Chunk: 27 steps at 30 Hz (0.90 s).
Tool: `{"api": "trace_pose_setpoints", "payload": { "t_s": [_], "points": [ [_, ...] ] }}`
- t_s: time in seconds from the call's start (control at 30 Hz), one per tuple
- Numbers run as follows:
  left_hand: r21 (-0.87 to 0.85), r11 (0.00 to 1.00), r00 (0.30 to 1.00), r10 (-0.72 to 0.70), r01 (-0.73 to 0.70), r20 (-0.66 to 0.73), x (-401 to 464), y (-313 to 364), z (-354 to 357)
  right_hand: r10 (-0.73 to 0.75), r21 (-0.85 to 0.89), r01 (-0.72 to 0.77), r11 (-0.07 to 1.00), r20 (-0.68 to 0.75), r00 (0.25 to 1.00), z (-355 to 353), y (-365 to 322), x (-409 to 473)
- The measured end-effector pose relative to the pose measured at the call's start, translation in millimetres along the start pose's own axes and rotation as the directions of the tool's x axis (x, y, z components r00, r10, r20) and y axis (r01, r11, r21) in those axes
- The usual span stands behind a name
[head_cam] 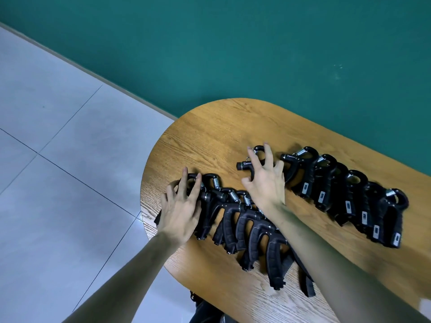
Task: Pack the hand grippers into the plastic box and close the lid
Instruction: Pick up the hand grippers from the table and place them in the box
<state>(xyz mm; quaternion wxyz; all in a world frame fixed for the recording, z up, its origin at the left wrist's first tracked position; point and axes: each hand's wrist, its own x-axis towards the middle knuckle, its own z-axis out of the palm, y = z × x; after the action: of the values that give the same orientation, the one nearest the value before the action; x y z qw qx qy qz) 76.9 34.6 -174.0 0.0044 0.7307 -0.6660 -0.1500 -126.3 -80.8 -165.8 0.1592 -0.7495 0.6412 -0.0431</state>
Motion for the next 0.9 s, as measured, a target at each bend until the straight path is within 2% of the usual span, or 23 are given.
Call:
{"api": "trace_pose_setpoints", "payload": {
  "t_s": [0.27, 0.43, 0.63, 0.77, 0.9],
  "points": [
    [0.054, 0.998, 0.999, 0.015, -0.013, -0.042, -14, 41, -39, -0.015, -0.056, 0.012, 0.998, -0.054, 0.998, -52, 11, -61],
    [0.04, 0.999, 0.998, 0.039, -0.037, -0.05, -29, 87, -48, 0.048, -0.018, -0.051, 0.999, -0.135, 0.99, -84, 29, -109],
    [-0.008, 0.996, 0.994, 0.092, -0.093, -0.062, -51, 176, -63, 0.157, 0.033, -0.154, 0.988, -0.222, 0.962, -122, 75, -178],
    [-0.016, 0.986, 0.985, 0.165, -0.166, -0.048, -71, 242, -68, 0.234, 0.091, -0.218, 0.972, -0.244, 0.941, -141, 118, -216],
    [-0.047, 0.966, 0.964, 0.249, -0.254, -0.091, -95, 312, -64, 0.294, 0.129, -0.267, 0.955, -0.288, 0.911, -166, 167, -257]
  ]
}}
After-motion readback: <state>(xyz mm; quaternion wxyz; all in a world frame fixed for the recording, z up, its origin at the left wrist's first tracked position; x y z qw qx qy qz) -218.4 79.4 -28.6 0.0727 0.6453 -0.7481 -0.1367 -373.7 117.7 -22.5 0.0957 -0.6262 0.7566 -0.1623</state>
